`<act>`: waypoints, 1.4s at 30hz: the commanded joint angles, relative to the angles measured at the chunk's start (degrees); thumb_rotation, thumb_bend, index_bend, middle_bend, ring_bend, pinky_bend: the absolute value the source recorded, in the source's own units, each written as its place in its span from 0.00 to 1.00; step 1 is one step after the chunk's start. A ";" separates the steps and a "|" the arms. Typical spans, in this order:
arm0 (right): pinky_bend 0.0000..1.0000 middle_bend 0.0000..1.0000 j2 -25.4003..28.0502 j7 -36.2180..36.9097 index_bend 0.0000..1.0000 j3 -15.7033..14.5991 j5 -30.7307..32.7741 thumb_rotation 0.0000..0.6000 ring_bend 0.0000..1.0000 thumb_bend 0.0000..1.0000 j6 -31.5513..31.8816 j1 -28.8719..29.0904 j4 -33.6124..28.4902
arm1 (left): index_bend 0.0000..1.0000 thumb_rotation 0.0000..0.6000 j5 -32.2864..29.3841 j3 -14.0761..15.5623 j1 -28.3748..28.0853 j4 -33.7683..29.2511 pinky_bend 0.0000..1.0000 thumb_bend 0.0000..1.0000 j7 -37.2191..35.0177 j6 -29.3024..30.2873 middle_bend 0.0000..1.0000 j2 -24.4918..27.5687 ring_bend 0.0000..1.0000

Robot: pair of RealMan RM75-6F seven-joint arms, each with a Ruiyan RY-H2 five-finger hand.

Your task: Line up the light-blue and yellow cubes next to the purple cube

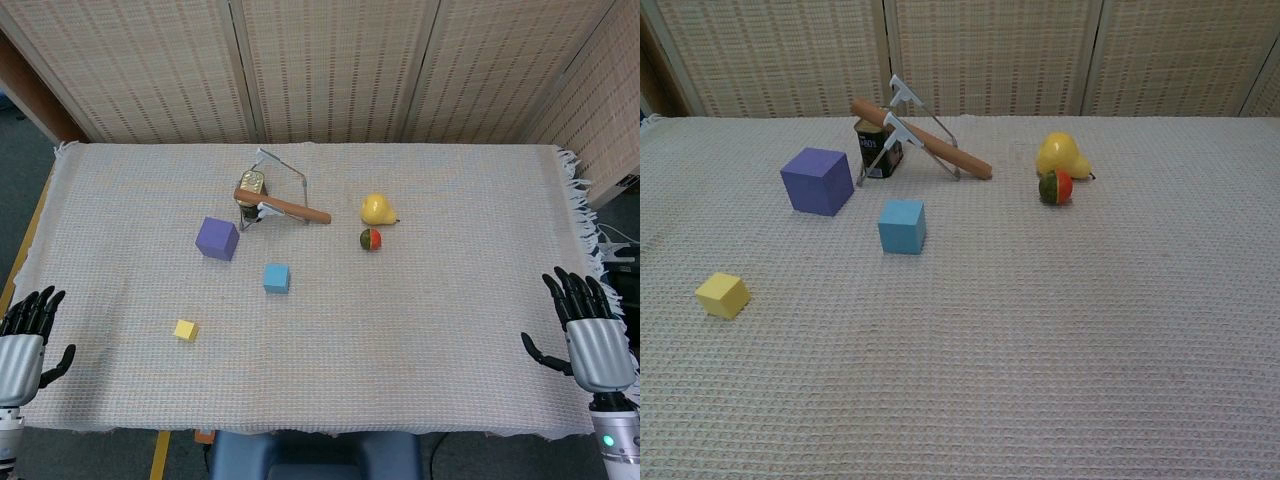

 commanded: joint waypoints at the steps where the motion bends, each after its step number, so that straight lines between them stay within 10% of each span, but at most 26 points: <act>1: 0.00 0.00 0.10 -0.16 0.00 -0.35 0.66 0.56 0.00 0.10 -1.24 -0.14 -0.30 | 0.00 1.00 0.09 0.17 -0.34 0.13 0.11 0.37 0.03 -0.88 0.00 -0.49 0.00; 8: 0.00 0.00 0.23 -0.23 0.00 -0.43 0.38 0.56 0.00 0.10 -0.43 -0.60 -0.59 | 0.00 1.00 2.34 -0.12 -5.88 -1.45 0.25 0.37 2.04 -7.74 0.05 -2.75 0.03; 13: 0.00 0.00 0.26 -0.16 0.00 -0.24 1.07 0.56 0.00 0.10 -1.49 -0.20 -0.49 | 0.00 1.00 -0.24 -2.98 -11.96 -4.25 0.92 0.37 10.82 -14.88 0.64 -5.63 0.65; 15: 0.00 0.00 0.19 -0.34 0.00 -0.17 1.25 0.56 0.00 0.10 -1.69 -0.11 -0.44 | 0.00 1.00 -3.01 -3.37 -14.52 -6.66 1.00 0.37 15.72 -19.61 0.84 -6.11 0.85; 20: 0.00 0.00 0.19 -0.40 0.00 -0.20 2.38 0.56 0.00 0.10 -3.65 0.48 -0.57 | 0.04 1.00 -9.19 -5.64 -20.26 -6.86 1.00 0.37 27.37 -25.39 1.00 -11.11 1.00; 42: 0.00 0.00 1.20 -0.72 0.00 0.01 5.14 0.56 0.00 0.10 -6.42 1.14 -1.49 | 0.17 1.00 -23.82 -10.54 -35.90 6.81 1.00 0.38 32.06 -32.56 1.00 -25.39 1.00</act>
